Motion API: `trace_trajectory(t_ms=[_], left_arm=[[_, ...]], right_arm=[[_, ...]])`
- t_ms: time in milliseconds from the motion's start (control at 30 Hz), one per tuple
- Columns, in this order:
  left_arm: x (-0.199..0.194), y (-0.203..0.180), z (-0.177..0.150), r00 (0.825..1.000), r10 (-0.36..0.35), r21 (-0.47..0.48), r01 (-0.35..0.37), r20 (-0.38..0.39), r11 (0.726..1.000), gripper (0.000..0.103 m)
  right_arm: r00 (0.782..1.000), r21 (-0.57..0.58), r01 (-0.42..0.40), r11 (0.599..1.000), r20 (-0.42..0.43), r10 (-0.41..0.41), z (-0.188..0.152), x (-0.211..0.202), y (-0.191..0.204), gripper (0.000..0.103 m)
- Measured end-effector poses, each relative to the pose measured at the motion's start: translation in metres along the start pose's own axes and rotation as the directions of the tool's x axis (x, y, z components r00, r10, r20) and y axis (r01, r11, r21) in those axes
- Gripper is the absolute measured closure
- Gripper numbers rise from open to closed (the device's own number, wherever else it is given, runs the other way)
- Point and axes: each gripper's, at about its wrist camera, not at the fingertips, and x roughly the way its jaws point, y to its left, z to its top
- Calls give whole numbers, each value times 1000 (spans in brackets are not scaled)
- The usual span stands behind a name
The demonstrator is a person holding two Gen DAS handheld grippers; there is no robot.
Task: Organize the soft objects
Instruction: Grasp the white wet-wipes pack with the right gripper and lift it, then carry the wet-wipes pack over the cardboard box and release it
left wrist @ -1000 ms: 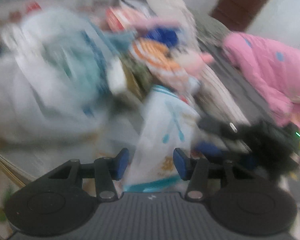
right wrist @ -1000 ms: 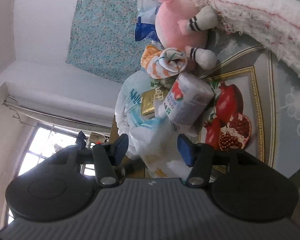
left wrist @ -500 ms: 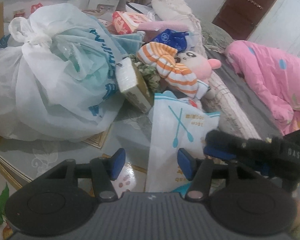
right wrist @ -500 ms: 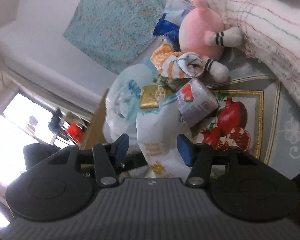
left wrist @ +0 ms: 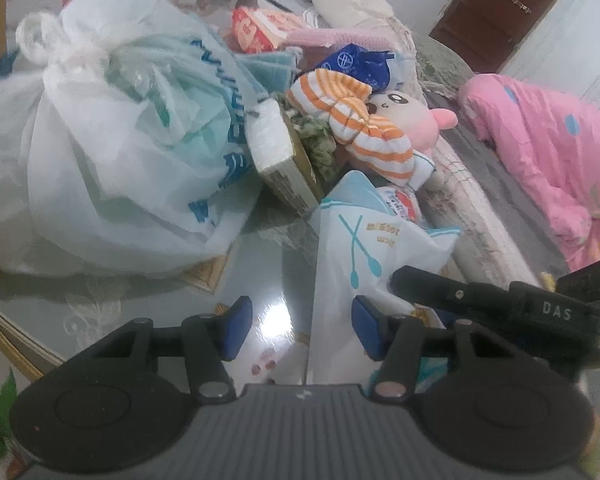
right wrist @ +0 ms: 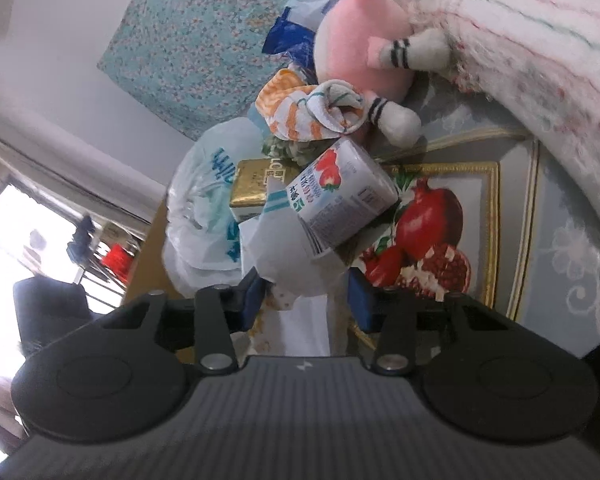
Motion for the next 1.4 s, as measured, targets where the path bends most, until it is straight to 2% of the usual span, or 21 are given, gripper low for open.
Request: trace_trajectory(t_ms=[133,200,267,433,533,600,667,733,833,867,1100,1167,1300,1400], left_arm=[[-7,4,-7,999,-36,-13,36,8,999,46],[-11,3,-9,999,-51,-8,51,19,999,41],[-15,3,-10,996,-80,-11,81,29,997,36],[-17,-6,-14,989,-145,17,145,5,989,28],[-9,-23,-19,989,-137,86,141,-45,986,28],[-2,-35,-24,992,-103,139,112,-69,984,28],[5,-47,-28,995,-62,184,76,-79,980,28],[13,-52,-29,994,-56,196,73,-91,978,29],[18,-56,-29,994,-71,198,85,-79,977,30],[18,-57,-29,994,-81,190,94,-74,977,30],[-4,-56,-32,995,-93,154,97,-37,983,36],[-21,-59,-33,997,-80,165,79,1,983,35],[-68,-56,-30,995,-24,180,6,100,984,35],[-110,-45,-21,982,42,189,-77,185,979,35]], right_arm=[[1000,36,-21,999,8,20,-4,-11,-4,58],[999,53,-36,998,18,35,-6,-16,-6,54],[998,79,-49,996,38,46,-5,-23,-10,44],[996,92,-58,994,66,52,-2,-31,-14,41],[998,80,-44,996,47,41,-2,-30,-13,41],[999,67,-24,997,32,22,-4,-28,-11,41],[1000,58,-4,998,23,3,-7,-26,-11,43],[1000,64,-12,998,24,11,-9,-26,-13,45],[1000,74,-14,997,14,13,-12,-23,-16,60],[1000,80,-14,997,11,13,-14,-21,-17,61],[998,114,-63,991,13,62,-23,-23,-14,63],[996,101,-88,991,5,88,-23,-23,-2,63],[989,30,-149,988,-16,150,-16,-18,38,63],[974,-32,-218,976,-66,215,-3,1,79,63]])
